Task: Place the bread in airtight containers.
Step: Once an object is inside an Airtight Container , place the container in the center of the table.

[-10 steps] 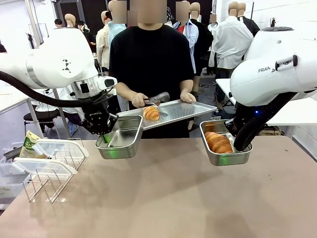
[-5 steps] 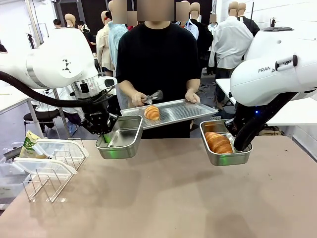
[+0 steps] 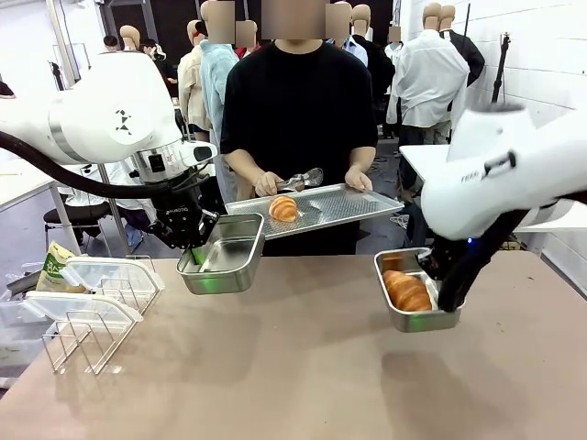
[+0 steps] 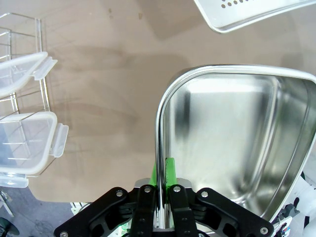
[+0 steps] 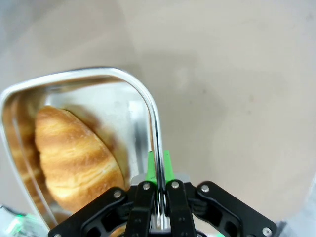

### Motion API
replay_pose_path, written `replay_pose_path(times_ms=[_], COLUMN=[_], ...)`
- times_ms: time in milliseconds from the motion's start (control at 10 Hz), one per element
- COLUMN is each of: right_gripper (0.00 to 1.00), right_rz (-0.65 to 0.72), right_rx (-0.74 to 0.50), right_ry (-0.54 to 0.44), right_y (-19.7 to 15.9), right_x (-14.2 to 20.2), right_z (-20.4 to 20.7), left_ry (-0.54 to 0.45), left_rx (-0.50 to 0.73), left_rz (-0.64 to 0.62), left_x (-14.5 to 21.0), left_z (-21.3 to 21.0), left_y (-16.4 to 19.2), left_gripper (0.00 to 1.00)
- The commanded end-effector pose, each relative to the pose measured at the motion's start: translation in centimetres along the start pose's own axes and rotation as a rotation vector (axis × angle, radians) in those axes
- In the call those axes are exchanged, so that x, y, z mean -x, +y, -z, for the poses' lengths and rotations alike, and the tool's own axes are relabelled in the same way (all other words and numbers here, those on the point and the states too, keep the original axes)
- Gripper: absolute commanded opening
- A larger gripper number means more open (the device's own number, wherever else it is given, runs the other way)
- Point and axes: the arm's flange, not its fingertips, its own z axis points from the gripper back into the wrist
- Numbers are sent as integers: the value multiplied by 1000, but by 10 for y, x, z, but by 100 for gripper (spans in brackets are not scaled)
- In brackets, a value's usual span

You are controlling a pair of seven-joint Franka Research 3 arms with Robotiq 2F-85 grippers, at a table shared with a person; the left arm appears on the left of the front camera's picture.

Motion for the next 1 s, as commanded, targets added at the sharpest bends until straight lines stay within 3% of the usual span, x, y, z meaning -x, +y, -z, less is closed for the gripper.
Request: replay_pose_path(times_ms=[0,200,900], right_gripper=[0,0,0], right_rz=[-17,-43,-24], right_rx=[53,1,-89], right_ry=[-52,-45,-10], right_y=[-1,-4,-5], right_x=[-18,-26,-32], right_z=[38,65,103], left_ry=[-5,-5,-5], left_rx=[-10,-10,-10], left_rz=[-3,-3,-3], left_x=[0,0,0], left_z=[-3,-3,-3], left_y=[2,2,2], left_gripper=[0,0,0])
